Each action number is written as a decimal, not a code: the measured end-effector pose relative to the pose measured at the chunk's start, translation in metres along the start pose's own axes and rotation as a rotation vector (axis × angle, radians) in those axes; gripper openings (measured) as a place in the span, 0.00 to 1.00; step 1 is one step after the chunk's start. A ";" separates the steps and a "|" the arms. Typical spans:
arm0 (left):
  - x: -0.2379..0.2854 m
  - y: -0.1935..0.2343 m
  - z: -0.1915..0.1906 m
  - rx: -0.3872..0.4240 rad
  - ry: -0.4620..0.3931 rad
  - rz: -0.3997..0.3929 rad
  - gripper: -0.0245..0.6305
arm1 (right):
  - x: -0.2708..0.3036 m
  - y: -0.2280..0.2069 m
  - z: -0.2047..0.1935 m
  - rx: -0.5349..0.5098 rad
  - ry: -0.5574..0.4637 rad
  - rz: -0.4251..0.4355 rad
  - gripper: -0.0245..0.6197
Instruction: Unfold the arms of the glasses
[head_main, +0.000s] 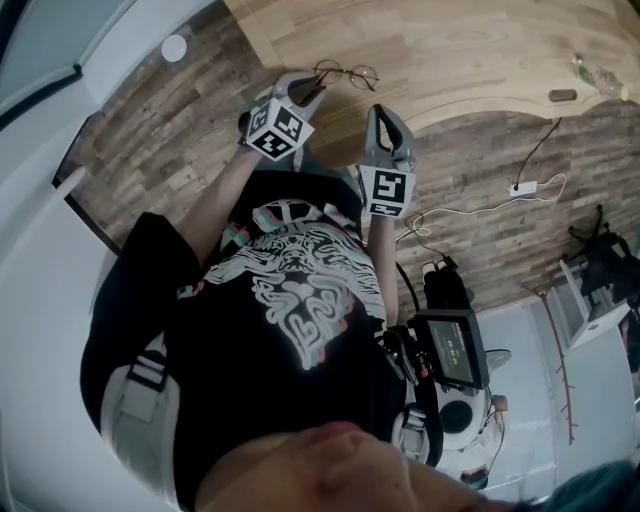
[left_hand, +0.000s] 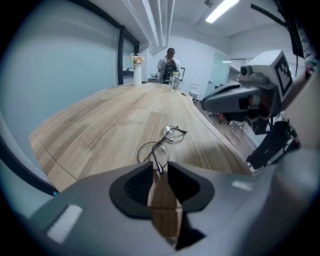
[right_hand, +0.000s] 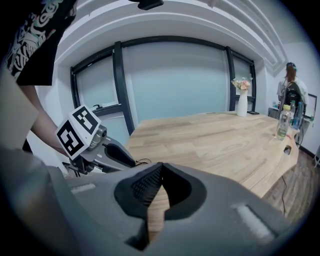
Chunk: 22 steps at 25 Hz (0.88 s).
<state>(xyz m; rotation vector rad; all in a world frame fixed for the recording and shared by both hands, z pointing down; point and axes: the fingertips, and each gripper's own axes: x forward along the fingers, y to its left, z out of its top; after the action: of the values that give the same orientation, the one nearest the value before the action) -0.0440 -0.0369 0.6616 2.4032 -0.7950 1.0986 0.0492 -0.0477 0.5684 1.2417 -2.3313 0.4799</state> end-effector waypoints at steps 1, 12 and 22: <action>0.001 0.001 -0.001 -0.001 0.003 0.004 0.12 | 0.000 -0.001 0.000 0.000 0.000 0.000 0.04; 0.000 0.010 0.001 0.001 0.003 0.044 0.07 | 0.001 -0.004 0.001 -0.009 -0.001 0.008 0.04; -0.010 0.009 0.022 0.033 -0.019 0.064 0.06 | 0.001 0.004 0.002 -0.068 0.031 0.059 0.04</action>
<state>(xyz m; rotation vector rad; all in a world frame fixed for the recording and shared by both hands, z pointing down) -0.0426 -0.0520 0.6408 2.4339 -0.8728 1.1237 0.0449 -0.0473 0.5671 1.1286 -2.3433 0.4324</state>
